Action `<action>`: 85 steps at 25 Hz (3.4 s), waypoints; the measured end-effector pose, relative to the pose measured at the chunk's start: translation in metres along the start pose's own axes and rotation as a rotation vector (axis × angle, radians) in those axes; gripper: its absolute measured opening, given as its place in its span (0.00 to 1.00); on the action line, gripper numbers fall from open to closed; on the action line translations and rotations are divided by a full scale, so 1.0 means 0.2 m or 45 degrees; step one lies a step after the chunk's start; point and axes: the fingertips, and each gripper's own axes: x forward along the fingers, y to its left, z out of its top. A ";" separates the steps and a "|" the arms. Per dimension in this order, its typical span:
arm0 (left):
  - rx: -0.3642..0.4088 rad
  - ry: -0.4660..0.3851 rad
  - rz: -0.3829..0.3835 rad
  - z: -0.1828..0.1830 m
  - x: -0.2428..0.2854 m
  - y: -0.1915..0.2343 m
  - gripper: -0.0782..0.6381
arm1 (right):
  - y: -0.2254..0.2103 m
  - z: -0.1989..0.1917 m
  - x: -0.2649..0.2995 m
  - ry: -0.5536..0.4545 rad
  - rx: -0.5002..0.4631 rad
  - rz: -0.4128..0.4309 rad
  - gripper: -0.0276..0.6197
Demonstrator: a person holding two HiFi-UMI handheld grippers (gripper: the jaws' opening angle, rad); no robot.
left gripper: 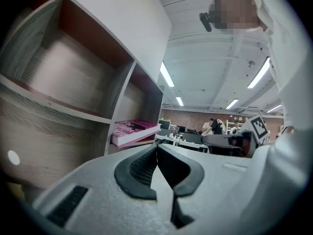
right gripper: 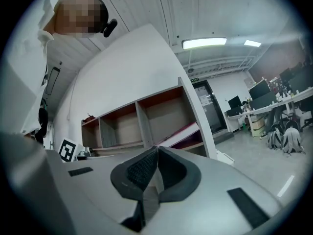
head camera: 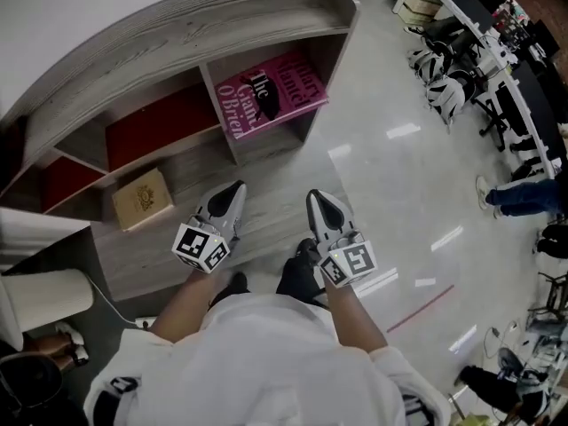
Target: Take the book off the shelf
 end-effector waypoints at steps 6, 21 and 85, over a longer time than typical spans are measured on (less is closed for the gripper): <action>0.016 0.010 0.128 0.01 0.17 0.03 0.13 | -0.24 0.05 0.15 0.035 0.038 0.132 0.07; 0.006 -0.014 0.527 0.01 0.27 0.15 0.13 | -0.41 0.18 0.52 -0.013 0.495 0.411 0.07; -0.076 -0.082 0.377 0.05 0.08 0.38 0.13 | -0.49 0.00 1.05 -0.045 1.229 -0.061 0.27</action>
